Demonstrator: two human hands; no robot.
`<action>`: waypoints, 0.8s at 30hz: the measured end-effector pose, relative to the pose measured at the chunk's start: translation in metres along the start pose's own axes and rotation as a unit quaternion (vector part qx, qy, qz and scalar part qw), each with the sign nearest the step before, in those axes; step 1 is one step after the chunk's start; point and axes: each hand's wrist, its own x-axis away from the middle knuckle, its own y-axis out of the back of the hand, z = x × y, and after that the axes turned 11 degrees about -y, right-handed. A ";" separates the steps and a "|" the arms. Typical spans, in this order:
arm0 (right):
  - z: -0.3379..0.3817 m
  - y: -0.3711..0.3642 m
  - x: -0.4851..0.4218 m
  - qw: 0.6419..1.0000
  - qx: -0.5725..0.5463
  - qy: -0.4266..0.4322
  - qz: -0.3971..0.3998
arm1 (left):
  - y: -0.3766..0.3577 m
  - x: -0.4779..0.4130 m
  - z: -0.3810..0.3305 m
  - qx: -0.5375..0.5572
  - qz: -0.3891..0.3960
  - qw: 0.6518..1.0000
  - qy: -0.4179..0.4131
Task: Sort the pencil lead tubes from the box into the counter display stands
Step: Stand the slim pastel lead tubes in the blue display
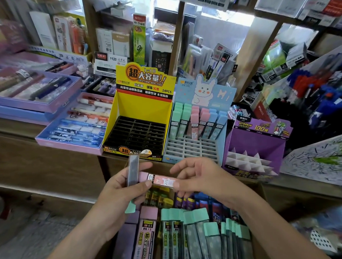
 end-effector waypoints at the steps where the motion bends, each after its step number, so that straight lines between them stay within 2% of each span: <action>1: -0.001 -0.003 -0.001 1.000 0.014 0.001 0.003 | 0.000 0.000 0.000 -0.006 0.001 1.000 -0.005; 6: -0.002 -0.021 -0.010 0.998 0.054 0.018 -0.013 | -0.004 0.002 0.000 -0.055 -0.002 0.998 -0.011; 11: -0.002 -0.026 -0.015 0.997 0.061 0.035 -0.031 | -0.006 0.003 0.001 -0.049 0.004 0.999 -0.019; 18: 0.016 0.011 -0.005 0.985 0.054 0.111 -0.119 | -0.004 0.001 0.001 -0.002 -0.024 1.000 0.017; 24: 0.048 0.053 -0.007 0.960 0.053 0.180 -0.207 | -0.002 -0.001 0.004 -0.015 -0.013 0.999 0.033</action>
